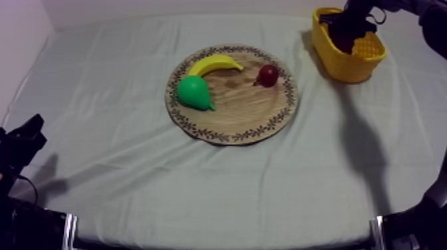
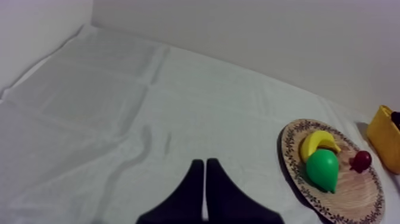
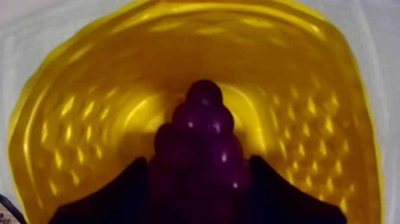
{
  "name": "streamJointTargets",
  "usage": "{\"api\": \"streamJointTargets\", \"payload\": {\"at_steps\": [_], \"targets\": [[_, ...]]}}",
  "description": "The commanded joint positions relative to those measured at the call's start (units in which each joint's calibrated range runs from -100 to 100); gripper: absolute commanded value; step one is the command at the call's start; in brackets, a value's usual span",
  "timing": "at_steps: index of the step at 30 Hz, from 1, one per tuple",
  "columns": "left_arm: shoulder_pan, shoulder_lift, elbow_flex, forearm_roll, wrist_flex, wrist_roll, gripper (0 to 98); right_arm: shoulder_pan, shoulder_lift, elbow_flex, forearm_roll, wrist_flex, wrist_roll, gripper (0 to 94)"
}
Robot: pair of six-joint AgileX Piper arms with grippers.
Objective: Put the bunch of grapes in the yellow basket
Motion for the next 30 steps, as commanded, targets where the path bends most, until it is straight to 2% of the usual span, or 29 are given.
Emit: {"api": "streamJointTargets", "payload": {"at_steps": [1,6,9,12,17,21,24,30], "targets": [[-0.02,0.0,0.0,0.02,0.02,0.0,0.1,0.08,-0.24,0.5,0.09,-0.68,-0.44,31.9],[-0.02,0.0,0.0,0.02,0.02,0.0,0.1,0.4,-1.81,3.38,0.4,-3.9,-1.32,59.2],[-0.02,0.0,0.0,0.02,0.02,0.0,0.1,0.48,-3.03,5.43,0.44,-5.61,-1.36,66.7],[-0.02,0.0,0.0,0.02,0.02,0.0,0.1,0.51,-4.57,7.8,0.36,-7.39,-1.28,69.2],[-0.02,0.0,0.0,0.02,0.02,0.0,0.1,0.36,-8.13,12.12,0.6,-9.47,-1.35,68.3],[-0.02,0.0,0.0,0.02,0.02,0.0,0.1,0.37,-13.02,16.89,0.83,-10.32,-1.43,64.0],[-0.02,0.0,0.0,0.02,0.02,0.0,0.1,0.53,-18.07,22.24,0.65,-11.56,-0.9,59.2],[-0.02,0.0,0.0,0.02,0.02,0.0,0.1,1.06,-29.95,34.94,0.6,-15.34,-0.02,43.1]]}}
